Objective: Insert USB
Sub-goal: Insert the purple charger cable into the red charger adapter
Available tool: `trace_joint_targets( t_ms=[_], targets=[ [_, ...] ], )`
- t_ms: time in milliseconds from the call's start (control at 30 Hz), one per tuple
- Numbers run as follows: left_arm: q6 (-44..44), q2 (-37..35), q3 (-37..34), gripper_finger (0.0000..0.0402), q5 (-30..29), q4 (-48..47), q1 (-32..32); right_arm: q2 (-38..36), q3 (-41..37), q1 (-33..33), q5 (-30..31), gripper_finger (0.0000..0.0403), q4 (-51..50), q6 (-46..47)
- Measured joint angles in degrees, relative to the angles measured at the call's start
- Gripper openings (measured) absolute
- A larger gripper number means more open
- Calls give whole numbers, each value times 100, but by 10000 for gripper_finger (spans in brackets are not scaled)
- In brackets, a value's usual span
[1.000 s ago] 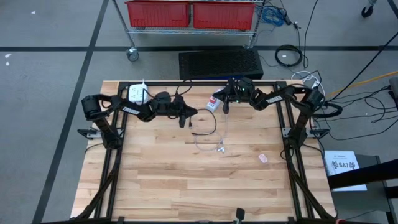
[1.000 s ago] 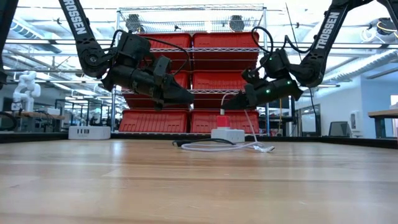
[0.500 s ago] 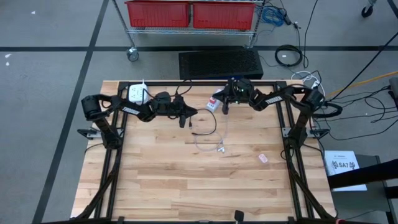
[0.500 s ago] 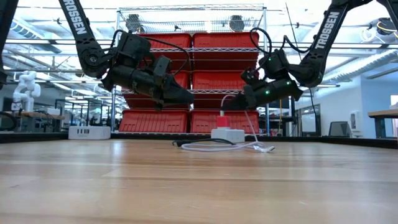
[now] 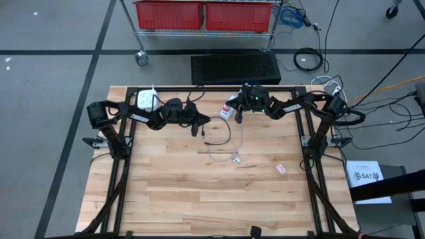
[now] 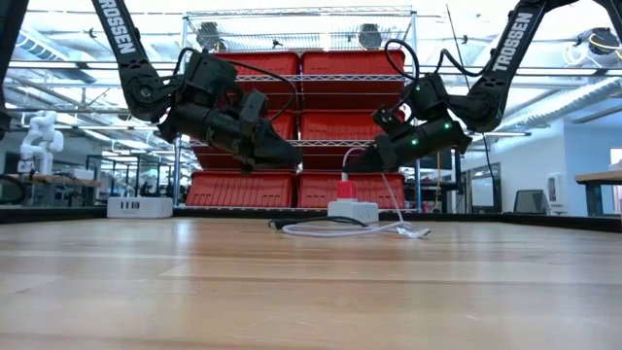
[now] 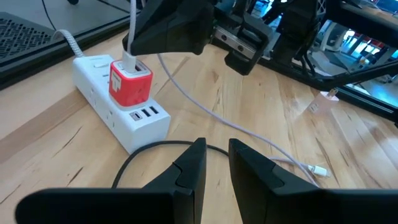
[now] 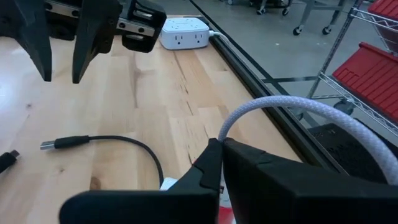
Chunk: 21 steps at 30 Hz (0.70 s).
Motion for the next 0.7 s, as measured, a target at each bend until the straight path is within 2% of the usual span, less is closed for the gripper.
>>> trace_joint_targets(
  t_ms=[400, 700],
  targets=[
    [-2, 0, 0, 75, -3, 2, -2, 11, 38, -2, 25, 0, -17, 522],
    [-2, 0, 0, 75, -5, 4, -2, 15, 327, 2, 143, 8, -453, 792]
  ],
)
